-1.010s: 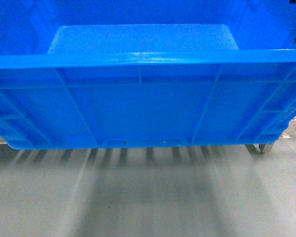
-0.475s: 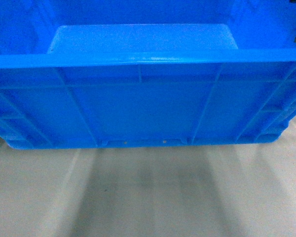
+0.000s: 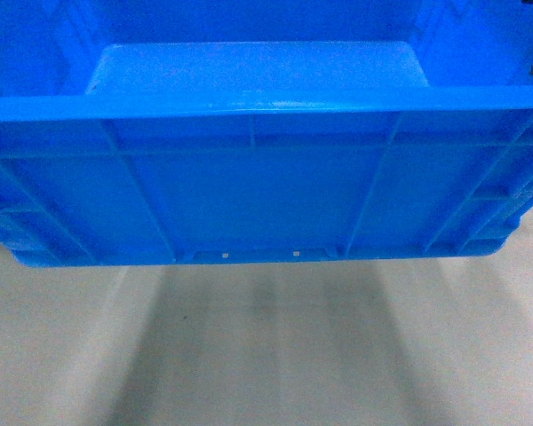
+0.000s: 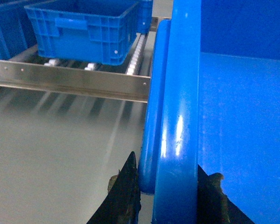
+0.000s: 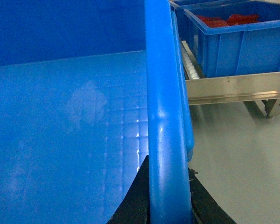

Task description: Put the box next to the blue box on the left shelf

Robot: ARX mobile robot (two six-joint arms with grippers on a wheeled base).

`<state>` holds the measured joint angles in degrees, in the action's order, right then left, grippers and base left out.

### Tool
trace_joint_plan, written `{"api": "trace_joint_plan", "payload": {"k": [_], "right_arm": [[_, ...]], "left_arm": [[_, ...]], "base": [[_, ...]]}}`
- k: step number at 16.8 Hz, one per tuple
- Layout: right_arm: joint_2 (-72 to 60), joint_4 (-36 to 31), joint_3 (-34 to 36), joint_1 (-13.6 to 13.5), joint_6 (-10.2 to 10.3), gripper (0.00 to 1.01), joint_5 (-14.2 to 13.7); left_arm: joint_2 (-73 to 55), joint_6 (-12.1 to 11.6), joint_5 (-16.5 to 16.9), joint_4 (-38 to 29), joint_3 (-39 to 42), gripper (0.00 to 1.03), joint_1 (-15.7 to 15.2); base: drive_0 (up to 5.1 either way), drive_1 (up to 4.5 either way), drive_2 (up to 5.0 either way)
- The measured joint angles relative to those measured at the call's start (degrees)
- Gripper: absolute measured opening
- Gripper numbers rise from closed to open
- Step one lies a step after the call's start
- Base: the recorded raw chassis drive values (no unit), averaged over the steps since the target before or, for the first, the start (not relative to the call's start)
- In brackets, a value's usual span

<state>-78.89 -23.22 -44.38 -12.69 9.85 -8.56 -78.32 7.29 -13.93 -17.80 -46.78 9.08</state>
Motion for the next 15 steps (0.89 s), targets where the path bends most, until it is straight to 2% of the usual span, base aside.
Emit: {"api": "trace_joint_plan", "payload": {"k": [15], "right_arm": [[0.02, 0.17, 0.04, 0.00, -0.02, 0.07, 0.11]], "left_arm": [[0.07, -0.02, -0.15, 0.20, 0.15, 0.18, 0.00]], "base": [[0.0, 0.00, 0.0]]}}
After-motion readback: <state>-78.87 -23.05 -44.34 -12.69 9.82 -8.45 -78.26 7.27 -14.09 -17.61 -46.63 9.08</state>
